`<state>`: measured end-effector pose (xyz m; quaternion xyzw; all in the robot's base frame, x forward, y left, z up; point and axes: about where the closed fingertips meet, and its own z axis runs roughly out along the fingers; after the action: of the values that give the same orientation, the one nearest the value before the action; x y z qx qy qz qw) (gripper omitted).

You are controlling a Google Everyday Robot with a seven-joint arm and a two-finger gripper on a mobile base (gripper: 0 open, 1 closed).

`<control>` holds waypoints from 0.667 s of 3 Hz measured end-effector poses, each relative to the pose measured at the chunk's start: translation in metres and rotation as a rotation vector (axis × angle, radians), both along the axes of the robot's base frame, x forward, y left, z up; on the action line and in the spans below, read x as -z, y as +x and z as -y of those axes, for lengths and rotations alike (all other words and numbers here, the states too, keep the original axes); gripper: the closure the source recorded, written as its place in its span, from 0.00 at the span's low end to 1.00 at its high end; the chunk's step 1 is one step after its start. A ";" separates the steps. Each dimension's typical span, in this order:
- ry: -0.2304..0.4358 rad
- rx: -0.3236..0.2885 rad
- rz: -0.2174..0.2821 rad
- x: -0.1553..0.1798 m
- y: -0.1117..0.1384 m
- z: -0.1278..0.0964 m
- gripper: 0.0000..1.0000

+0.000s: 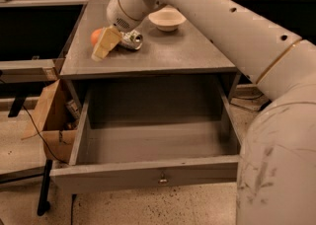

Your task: Place orange into top drawer

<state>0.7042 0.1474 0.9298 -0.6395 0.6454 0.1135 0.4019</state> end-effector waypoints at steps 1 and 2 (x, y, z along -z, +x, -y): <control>0.000 0.000 0.000 0.000 0.000 0.000 0.00; 0.031 -0.007 0.014 0.003 0.002 -0.004 0.00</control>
Offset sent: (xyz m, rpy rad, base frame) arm 0.0049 0.0060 -0.0045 0.0820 -0.0428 0.0107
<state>0.7058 0.1515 0.9264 -0.6362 0.6384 0.1204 0.4161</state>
